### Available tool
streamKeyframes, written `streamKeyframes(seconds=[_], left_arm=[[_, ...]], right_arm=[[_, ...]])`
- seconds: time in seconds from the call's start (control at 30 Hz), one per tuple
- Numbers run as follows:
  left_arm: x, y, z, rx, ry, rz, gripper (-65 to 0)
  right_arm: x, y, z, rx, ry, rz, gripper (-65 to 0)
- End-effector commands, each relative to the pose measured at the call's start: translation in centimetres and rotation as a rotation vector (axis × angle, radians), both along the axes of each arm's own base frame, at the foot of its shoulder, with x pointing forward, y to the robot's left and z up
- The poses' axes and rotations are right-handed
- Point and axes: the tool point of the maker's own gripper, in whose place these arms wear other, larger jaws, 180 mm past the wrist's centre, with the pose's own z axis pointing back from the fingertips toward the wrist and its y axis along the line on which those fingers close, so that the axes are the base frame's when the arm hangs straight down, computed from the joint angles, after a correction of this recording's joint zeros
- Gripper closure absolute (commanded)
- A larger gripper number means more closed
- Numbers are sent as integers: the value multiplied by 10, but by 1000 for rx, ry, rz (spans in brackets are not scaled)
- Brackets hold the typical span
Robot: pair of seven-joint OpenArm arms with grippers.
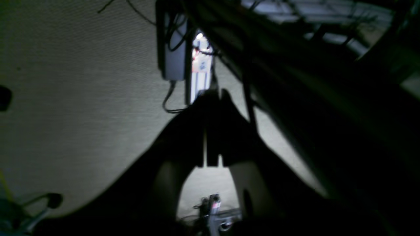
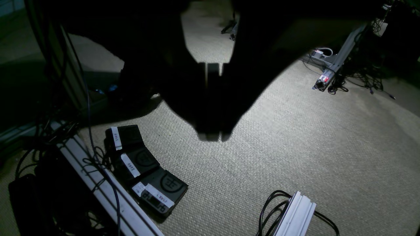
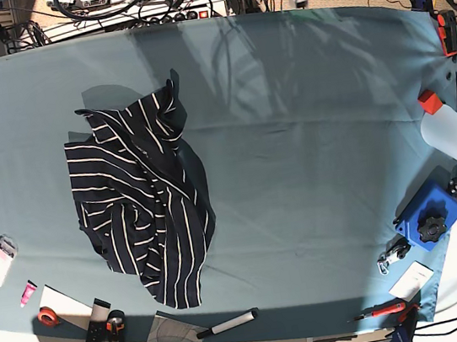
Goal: Layout the t-shirt on the table in an organized manner, then fold the t-shirt properly
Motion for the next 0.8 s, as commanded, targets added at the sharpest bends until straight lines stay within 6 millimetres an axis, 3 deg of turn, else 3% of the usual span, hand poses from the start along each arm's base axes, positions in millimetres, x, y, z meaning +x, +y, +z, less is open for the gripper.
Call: streamKeyframes(seconds=[0.0, 0.13, 0.4, 0.77], left_arm=[[-7, 7, 0, 7, 11, -9, 0], [-27, 27, 0, 39, 31, -13, 0], [-54, 74, 11, 122, 0, 14, 0], [-70, 119, 55, 185, -117, 80, 0]], right_arm=[[-5, -9, 1, -15, 15, 4, 0], [-15, -35, 3, -62, 36, 11, 0], [-14, -94, 19, -123, -31, 29, 0], [-10, -127, 73, -89, -143, -6, 0]])
